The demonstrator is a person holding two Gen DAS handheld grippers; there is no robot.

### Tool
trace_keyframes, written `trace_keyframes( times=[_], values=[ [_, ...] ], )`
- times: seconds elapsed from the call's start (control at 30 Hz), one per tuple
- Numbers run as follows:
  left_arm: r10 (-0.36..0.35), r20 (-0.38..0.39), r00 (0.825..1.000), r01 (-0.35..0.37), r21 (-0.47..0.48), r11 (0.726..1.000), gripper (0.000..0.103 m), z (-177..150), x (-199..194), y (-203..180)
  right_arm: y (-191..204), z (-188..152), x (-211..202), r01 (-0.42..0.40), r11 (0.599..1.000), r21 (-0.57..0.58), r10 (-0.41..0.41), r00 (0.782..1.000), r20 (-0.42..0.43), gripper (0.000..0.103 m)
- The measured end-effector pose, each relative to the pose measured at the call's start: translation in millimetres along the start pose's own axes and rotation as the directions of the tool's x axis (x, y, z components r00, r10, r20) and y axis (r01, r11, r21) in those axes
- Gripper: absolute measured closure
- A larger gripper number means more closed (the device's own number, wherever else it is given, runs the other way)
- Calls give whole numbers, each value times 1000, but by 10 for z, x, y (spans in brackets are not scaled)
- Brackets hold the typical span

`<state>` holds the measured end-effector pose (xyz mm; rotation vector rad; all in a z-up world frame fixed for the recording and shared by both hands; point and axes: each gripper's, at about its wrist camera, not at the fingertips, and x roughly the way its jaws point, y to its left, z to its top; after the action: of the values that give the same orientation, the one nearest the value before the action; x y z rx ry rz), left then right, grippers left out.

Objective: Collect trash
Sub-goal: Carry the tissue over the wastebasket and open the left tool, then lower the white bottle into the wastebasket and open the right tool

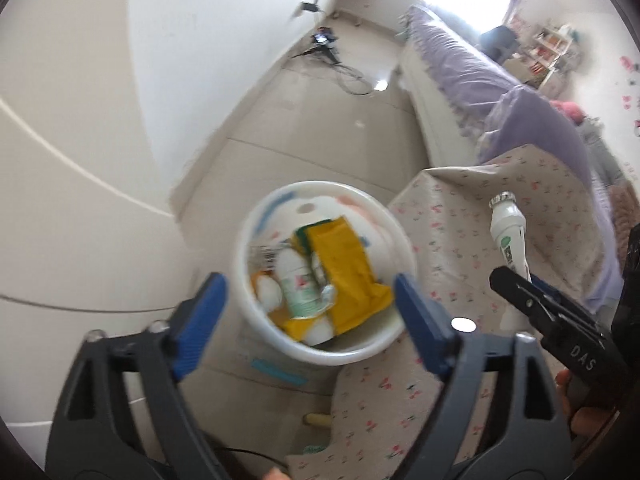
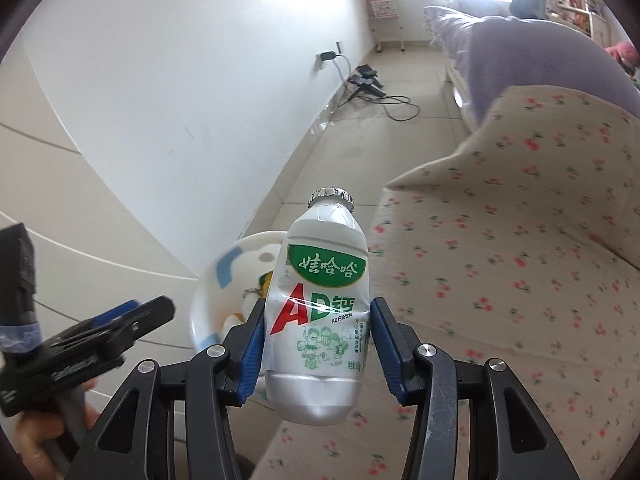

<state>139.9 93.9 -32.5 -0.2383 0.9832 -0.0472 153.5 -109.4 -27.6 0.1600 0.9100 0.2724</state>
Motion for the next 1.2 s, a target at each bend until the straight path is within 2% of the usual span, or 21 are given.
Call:
trace_keyframes(
  times=[0.07, 0.13, 0.3, 0.5, 0.53, 0.57, 0.63, 0.83, 1.03, 1.1, 1.17, 1.2],
  values=[
    [48, -10, 999, -48, 0, 999, 4, -2, -22, 47, 50, 12, 70, 2, 1000, -6, -2, 1000, -10, 52],
    [61, -23, 998, -61, -24, 998, 2, -3, -39, 131, 100, 31, 162, 0, 1000, -7, 0, 1000, -20, 52],
    [72, -36, 997, -75, -86, 993, 2, 30, -57, 315, 184, 65, 364, -10, 1000, 2, 10, 999, -35, 52],
    [67, -34, 997, -70, -93, 993, 1, 48, -72, 331, 279, 68, 525, -61, 998, -2, 61, 997, -46, 50],
    [69, -33, 997, -72, -89, 993, 1, 42, -79, 324, 276, 73, 517, -80, 997, 6, 80, 996, -45, 38],
    [71, -33, 997, -73, -83, 994, 1, 36, -82, 312, 262, 70, 503, -86, 996, 14, 87, 995, -40, 22],
    [66, -36, 997, -69, -75, 995, 1, 28, -80, 292, 250, 84, 426, -87, 996, 18, 87, 996, -12, 17],
    [34, -33, 999, -35, -25, 999, 1, 3, -142, 112, 131, 91, 89, 33, 999, 6, -33, 999, -5, 17],
    [9, -1, 1000, -9, 61, 998, 1, -64, -306, -172, -75, 35, -429, 148, 989, 7, -147, 989, -12, 16],
    [0, 12, 1000, -1, 85, 996, 1, -102, -376, -260, -129, -8, -641, 180, 984, 3, -180, 984, 13, 13],
    [-7, 28, 1000, 4, 106, 994, 1, -146, -440, -343, -203, -102, -890, 200, 980, 18, -200, 979, 41, 0],
    [-9, 36, 999, 5, 117, 993, 1, -177, -474, -386, -225, -129, -951, 200, 980, 22, -201, 978, 52, 0]
  ],
)
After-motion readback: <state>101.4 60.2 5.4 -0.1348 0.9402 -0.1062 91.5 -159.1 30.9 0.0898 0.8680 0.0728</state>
